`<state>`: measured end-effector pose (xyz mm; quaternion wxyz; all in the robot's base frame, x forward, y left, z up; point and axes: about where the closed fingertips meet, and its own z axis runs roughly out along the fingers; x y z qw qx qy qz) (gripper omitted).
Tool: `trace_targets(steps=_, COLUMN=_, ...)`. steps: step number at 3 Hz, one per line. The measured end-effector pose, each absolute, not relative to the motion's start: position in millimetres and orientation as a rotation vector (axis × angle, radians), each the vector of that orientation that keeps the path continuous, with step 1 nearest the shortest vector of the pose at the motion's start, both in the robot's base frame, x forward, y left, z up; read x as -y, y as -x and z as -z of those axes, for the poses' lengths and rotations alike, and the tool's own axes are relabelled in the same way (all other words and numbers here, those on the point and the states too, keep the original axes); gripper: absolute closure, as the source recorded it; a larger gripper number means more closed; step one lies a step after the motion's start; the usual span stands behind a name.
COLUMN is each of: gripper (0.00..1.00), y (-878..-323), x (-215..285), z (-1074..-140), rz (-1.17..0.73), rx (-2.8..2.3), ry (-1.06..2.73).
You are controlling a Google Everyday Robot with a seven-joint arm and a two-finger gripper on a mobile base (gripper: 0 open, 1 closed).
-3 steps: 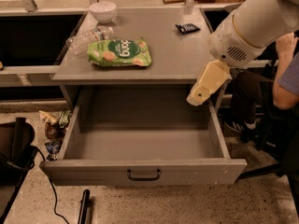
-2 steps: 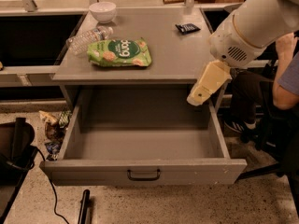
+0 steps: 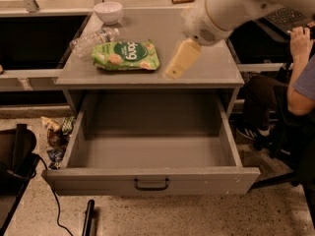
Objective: Place green rice chip bag into top drawer
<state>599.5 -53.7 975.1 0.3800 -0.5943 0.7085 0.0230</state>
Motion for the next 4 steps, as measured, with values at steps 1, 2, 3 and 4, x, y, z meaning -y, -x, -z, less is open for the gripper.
trace_targets(steps=1, gripper=0.0, y=-634.1, x=11.0, z=-981.6, rz=-0.099, rx=-1.687, ry=1.512)
trace_targets(steps=2, gripper=0.0, y=-661.8, x=-35.6, z=-960.6, rz=-0.24, rx=-1.613, ry=1.528)
trace_targets(steps=3, gripper=0.0, y=-661.9, x=-35.7, z=-960.5, rz=-0.24, rx=-1.613, ry=1.528)
trace_targets(steps=4, gripper=0.0, y=-681.0, x=-48.3, z=-949.9, rz=-0.23, rx=-1.571, ry=1.503)
